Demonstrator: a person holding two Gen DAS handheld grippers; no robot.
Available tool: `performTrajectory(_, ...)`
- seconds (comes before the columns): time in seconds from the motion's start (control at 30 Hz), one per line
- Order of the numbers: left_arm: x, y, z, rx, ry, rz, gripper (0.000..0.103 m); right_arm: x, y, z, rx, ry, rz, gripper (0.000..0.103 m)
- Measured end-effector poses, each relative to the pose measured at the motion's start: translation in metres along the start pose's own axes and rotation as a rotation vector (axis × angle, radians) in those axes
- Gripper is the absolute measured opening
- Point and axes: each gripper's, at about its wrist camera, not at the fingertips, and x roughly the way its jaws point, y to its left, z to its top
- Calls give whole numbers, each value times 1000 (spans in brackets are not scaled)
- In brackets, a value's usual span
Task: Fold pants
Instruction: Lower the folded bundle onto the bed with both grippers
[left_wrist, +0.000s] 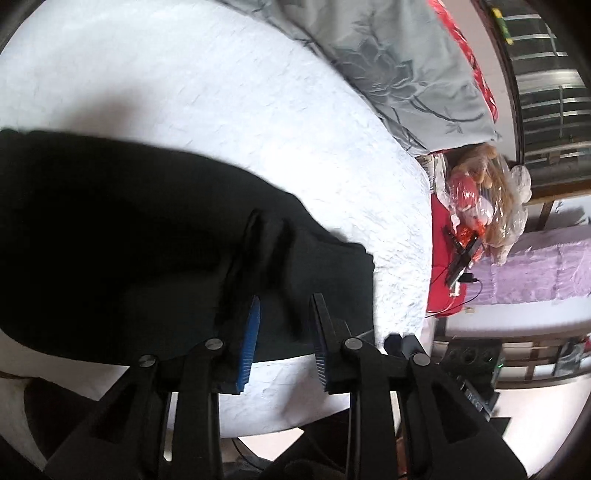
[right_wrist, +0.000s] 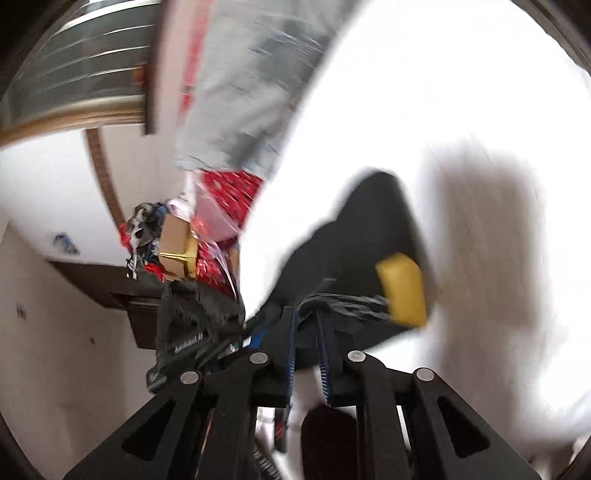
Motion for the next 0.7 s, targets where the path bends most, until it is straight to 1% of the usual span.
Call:
performTrajectory(0.07,-3,-6,-3,19,-34,70,24,10,12,4,-85,-2,-45,14)
performTrajectory(0.1,-2,-7,-3,23,-43,70,24,14,16,6,-117,-3,-77,14)
performTrajectory(0.13,0,-7,-4,23,-35,35,24,15,19,5,-148,-11,-118,14)
performTrajectory(0.17,7,-8,-4,14,-3,-24,24,14,20,6,-160,-22,-113,14)
performTrajectory(0.2,15,-12,-6,9,30,-64,29,13,19,8,-156,-23,-97,14)
performTrajectory(0.23,27,-16,-8,15,71,-96,32,15,19,11,-148,-20,-97,14)
performTrajectory(0.27,36,-19,-8,24,87,-99,35,18,19,13,-149,-21,-110,14)
performTrajectory(0.3,45,-22,-11,41,91,-77,35,21,17,13,-159,-19,-126,14)
performTrajectory(0.33,61,-25,-13,77,90,-3,35,24,12,13,-166,-25,-164,14)
performTrajectory(0.37,72,-24,-13,98,92,51,35,22,5,11,-170,-28,-184,14)
performTrajectory(0.4,81,-20,-14,103,93,60,35,21,-3,10,-180,-35,-213,14)
performTrajectory(0.43,83,-15,-15,101,73,39,35,21,-14,9,-203,-45,-271,10)
performTrajectory(0.47,81,-15,-15,93,63,32,35,22,-25,10,-209,-41,-316,10)
performTrajectory(0.5,78,-15,-15,85,66,26,35,26,-37,11,-202,-21,-340,0)
performTrajectory(0.53,74,-16,-14,86,73,19,35,23,-48,11,-178,-20,-308,0)
performTrajectory(0.57,67,-17,-14,89,76,10,35,19,-49,12,-156,-23,-286,0)
performTrajectory(0.6,64,-19,-14,90,68,4,35,16,-45,14,-143,-23,-276,6)
performTrajectory(0.63,58,-18,-15,98,51,-9,35,11,-37,14,-159,-25,-265,9)
performTrajectory(0.67,53,-21,-14,113,35,-15,36,8,-30,14,-184,-29,-259,9)
performTrajectory(0.7,50,-18,-14,128,25,-1,40,4,-22,13,-215,-31,-247,10)
